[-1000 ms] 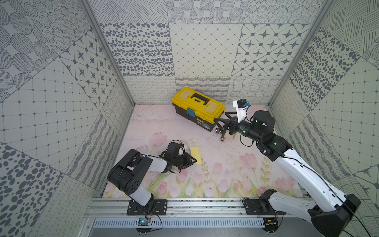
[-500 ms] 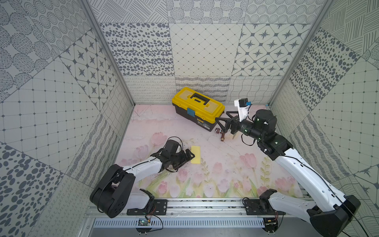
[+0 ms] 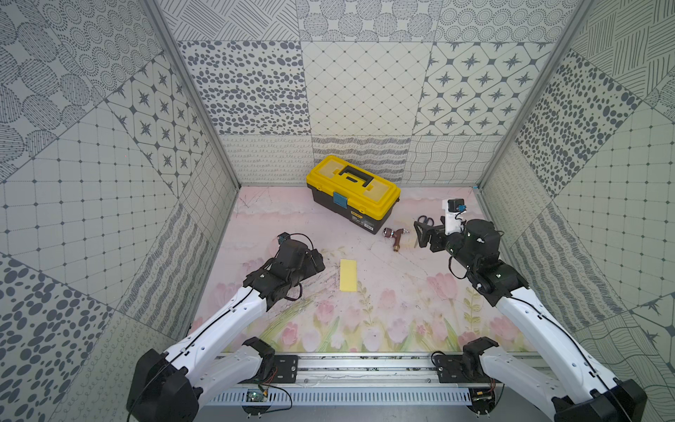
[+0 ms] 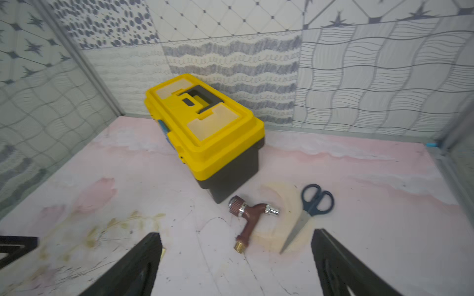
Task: Fold the square paper along the opposite sides
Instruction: Reset both arms
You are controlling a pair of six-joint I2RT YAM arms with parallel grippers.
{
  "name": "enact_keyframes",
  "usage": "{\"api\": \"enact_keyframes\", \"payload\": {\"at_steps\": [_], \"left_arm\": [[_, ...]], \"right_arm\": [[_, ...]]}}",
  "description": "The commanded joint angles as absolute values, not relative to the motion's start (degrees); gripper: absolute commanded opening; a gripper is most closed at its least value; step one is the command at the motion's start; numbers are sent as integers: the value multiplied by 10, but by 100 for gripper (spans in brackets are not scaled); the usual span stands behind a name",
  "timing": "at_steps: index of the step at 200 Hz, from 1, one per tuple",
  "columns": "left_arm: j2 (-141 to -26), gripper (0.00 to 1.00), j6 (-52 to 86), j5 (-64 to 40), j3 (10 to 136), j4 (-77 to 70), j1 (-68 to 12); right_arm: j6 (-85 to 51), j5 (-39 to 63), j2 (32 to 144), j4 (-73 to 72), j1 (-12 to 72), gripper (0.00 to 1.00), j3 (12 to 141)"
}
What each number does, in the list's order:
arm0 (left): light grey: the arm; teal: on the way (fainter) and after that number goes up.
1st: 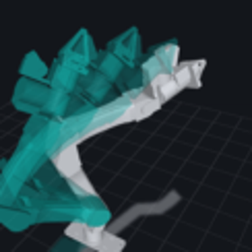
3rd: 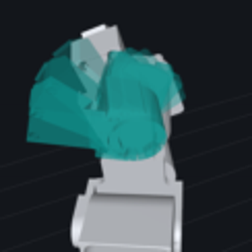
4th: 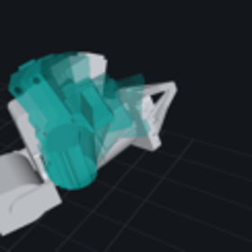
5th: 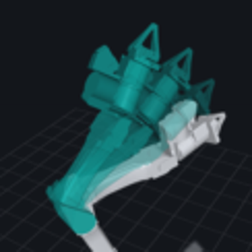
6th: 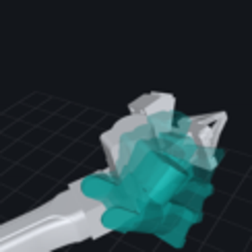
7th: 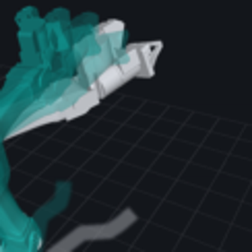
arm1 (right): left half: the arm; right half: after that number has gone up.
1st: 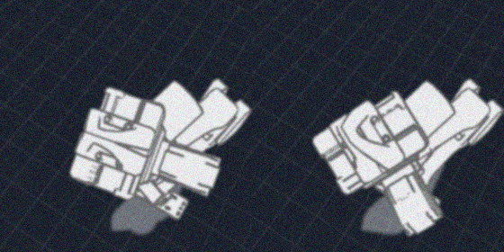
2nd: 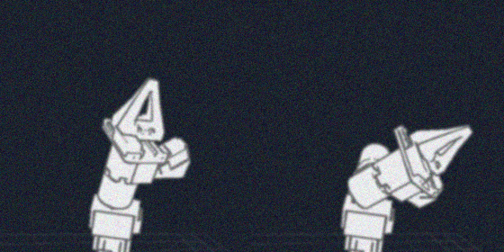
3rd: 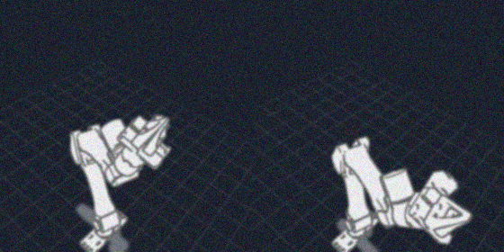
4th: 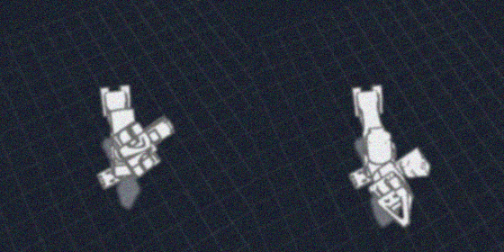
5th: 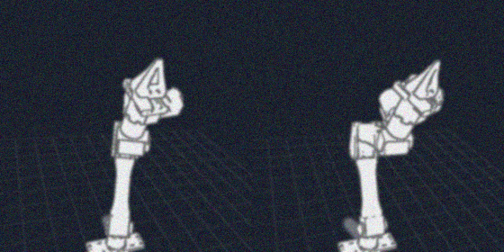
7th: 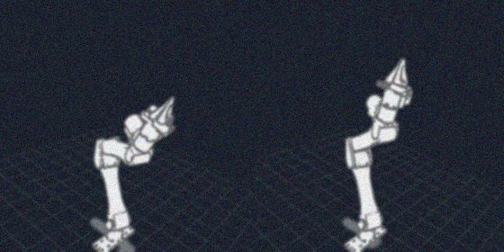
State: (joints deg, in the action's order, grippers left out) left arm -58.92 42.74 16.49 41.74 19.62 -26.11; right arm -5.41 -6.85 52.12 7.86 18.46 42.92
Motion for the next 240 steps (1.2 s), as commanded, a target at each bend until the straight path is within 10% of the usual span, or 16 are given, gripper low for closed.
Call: {"api": "enact_keyframes", "payload": {"at_steps": [1, 101, 117, 240], "left_arm": [[-597, 98, 149, 522, 396, -61, -257], [-733, 93, -25, 125, 192, -482, -75], [-729, 91, -13, 109, 174, -517, -62], [-901, 98, 17, 34, 230, -494, -36]], "right_arm": [[23, -227, 507, -96, 157, 97, 318], [-6, -96, 924, -682, 51, 97, 160], [-35, -82, 873, -492, 28, 97, 213], [-44, -72, 887, -504, 18, 97, 217]]}}
